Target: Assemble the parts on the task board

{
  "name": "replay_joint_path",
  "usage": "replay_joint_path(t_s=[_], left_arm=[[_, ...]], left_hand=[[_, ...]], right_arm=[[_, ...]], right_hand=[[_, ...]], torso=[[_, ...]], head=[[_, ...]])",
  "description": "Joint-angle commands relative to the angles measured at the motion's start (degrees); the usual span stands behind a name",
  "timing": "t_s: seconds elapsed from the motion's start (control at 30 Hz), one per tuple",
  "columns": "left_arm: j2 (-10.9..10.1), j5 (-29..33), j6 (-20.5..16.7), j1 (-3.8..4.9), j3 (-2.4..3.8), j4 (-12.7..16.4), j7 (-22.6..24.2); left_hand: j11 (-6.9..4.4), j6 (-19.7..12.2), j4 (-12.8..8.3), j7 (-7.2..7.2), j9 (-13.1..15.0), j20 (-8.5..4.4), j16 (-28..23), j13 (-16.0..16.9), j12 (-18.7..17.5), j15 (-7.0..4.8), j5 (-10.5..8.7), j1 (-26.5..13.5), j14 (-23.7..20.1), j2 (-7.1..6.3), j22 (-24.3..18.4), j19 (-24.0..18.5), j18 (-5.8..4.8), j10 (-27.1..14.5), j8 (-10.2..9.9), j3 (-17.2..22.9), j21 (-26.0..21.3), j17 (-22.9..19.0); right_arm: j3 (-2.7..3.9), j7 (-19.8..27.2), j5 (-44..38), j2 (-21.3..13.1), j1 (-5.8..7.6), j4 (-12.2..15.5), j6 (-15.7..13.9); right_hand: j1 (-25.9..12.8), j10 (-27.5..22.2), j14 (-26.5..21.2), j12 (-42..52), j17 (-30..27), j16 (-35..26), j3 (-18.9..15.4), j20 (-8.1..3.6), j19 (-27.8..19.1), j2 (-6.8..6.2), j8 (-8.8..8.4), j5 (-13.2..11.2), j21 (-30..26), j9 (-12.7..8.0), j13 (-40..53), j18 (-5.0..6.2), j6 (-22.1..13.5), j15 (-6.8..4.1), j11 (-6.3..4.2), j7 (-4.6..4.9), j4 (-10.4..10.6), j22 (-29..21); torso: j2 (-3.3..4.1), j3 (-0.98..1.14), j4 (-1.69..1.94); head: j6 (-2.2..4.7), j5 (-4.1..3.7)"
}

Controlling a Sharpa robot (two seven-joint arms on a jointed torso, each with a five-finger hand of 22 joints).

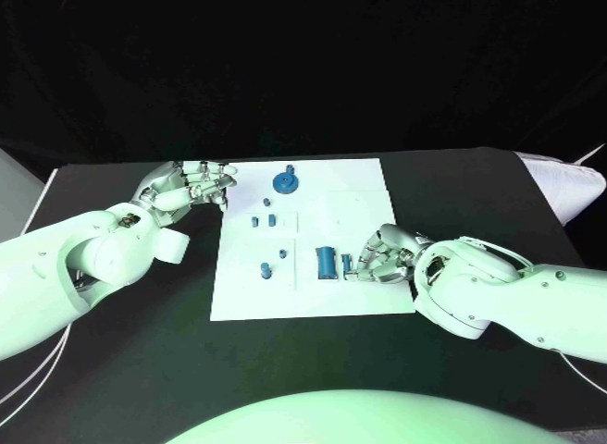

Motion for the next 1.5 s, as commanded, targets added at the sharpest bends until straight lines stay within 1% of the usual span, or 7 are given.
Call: replay_joint_path(t_s=[0.03, 0.47, 0.77, 1.0, 1.2, 1.37, 1.5], left_arm=[[0.07, 0.14, 0.87, -0.04, 0.04, 0.16, 0.29], [0.11, 0.14, 0.86, -0.05, 0.04, 0.11, 0.36], [0.45, 0.21, 0.65, -0.06, 0.04, -0.30, 0.62], [0.78, 0.28, 0.54, -0.06, 0.04, -0.50, 0.80], [1.35, 0.66, -0.05, -0.07, 0.03, -0.72, 1.31], [2.42, 1.58, -3.07, -0.09, 0.02, -1.39, 2.95], [3.58, 2.63, -6.71, -0.10, 0.00, -2.61, 4.72]], left_hand=[[-0.07, 0.33, -0.16, 0.08, -0.06, 0.09, 0.03, 0.07, 0.26, -0.30, 0.04, 0.56, 0.07, 0.07, -0.02, 0.39, 0.37, -0.31, 0.27, 0.08, -0.08, -0.07], [-0.08, 0.33, -0.20, 0.07, -0.08, 0.08, 0.02, 0.10, 0.33, -0.31, 0.04, 0.64, 0.07, 0.10, 0.00, 0.40, 0.37, -0.34, 0.28, 0.10, -0.07, -0.08], [-0.05, 0.31, -0.16, 0.09, -0.09, 0.09, -0.01, 0.12, 0.36, -0.29, 0.02, 0.57, 0.02, 0.06, 0.00, 0.37, 0.36, -0.37, 0.27, 0.05, -0.08, -0.09], [-0.05, 0.31, -0.16, 0.10, -0.10, 0.09, -0.02, 0.12, 0.36, -0.28, 0.02, 0.56, 0.01, 0.05, 0.00, 0.37, 0.35, -0.38, 0.27, 0.05, -0.09, -0.09], [-0.02, 0.24, -0.03, 0.11, -0.14, 0.13, -0.18, 0.15, 0.44, -0.21, -0.02, 0.37, -0.22, -0.08, -0.03, 0.19, 0.32, -0.46, 0.25, -0.06, -0.20, -0.16], [0.31, -0.07, 0.71, 0.28, -0.36, 0.55, -1.35, -0.07, 0.09, 0.30, -0.13, -0.24, -2.20, -0.47, -0.55, -1.46, 0.23, -1.53, 0.22, -0.26, -1.51, -0.62], [1.23, -0.39, 1.93, 0.47, -0.57, 2.17, -8.74, -2.05, -2.87, 1.89, -0.24, -0.37, -7.42, -0.91, -3.27, -7.15, -0.02, -2.03, 0.62, 0.01, -7.22, -4.13]], right_arm=[[0.00, -0.12, -1.82, 0.36, -0.11, -0.72, 1.25], [0.01, 1.53, -0.95, 0.13, -0.17, -1.18, -1.62], [0.66, 9.99, 5.56, -1.55, 0.37, -0.95, -9.34], [0.91, 11.24, 5.79, -0.85, 0.89, -2.08, -9.25], [0.95, 13.22, 6.52, 0.14, 0.96, -3.19, -11.56], [1.09, 26.68, 19.87, 1.75, 1.13, -8.34, -15.54], [1.50, 39.18, 35.09, 3.96, 1.52, -14.82, -14.36]], right_hand=[[0.59, 5.81, 6.09, 0.00, 15.09, 0.37, -0.32, -0.38, 4.21, 0.33, 0.40, -0.40, 0.09, -0.08, 14.90, -0.90, 0.21, -0.31, -0.41, -0.02, 0.11, 11.41], [0.72, 5.80, 6.09, -0.02, 15.09, 0.37, -0.80, -0.43, 4.20, 0.58, 0.48, 0.59, -0.01, -0.23, 14.89, -0.88, 0.35, -0.37, -0.46, -0.05, 0.28, 11.41], [-3.56, 4.47, 6.09, -3.05, 15.09, 0.37, -6.90, -0.10, 3.12, 1.76, 0.06, 7.18, -4.75, -0.68, 13.51, -0.02, -1.62, 0.12, 0.17, 0.66, 0.14, 9.54], [1.80, 4.78, 6.09, -2.36, 15.09, 0.37, -8.42, -0.40, 3.41, 1.93, 2.25, 2.53, -4.17, 0.17, 13.82, -0.15, -0.51, -0.32, -0.39, -0.02, 0.21, 9.86], [2.34, 4.28, 6.09, -3.48, 15.09, 0.37, -7.98, -0.47, 3.16, 2.71, 2.14, 2.26, -5.55, 0.11, 13.30, 0.09, -1.69, -0.30, -0.26, 0.23, 0.26, 9.34], [6.24, -1.26, 4.40, -14.71, 9.24, -3.82, -5.71, 0.69, -0.98, 4.46, -0.69, 5.62, -23.05, -1.26, 7.97, 3.00, -6.33, 1.09, 1.50, 2.27, -0.04, 1.97], [10.37, -12.90, -1.47, -36.30, -5.16, -17.61, -2.09, 1.97, -8.80, 4.57, -1.76, 5.70, -53.97, -1.80, -4.15, 7.17, -8.39, 2.27, 2.69, 3.56, 0.00, -13.49]], torso=[[0.02, -0.01, 0.02], [-0.04, -0.02, 0.01], [-0.20, -0.15, -0.02], [-0.01, -0.03, 0.04], [-0.21, -0.17, -0.01], [-0.88, -0.47, -0.14], [-1.39, -0.61, -0.15]], head=[[-0.13, -0.07], [0.13, 0.02], [0.78, -0.20], [1.05, -0.03], [1.71, 0.11], [3.27, 0.21], [4.87, 0.40]])
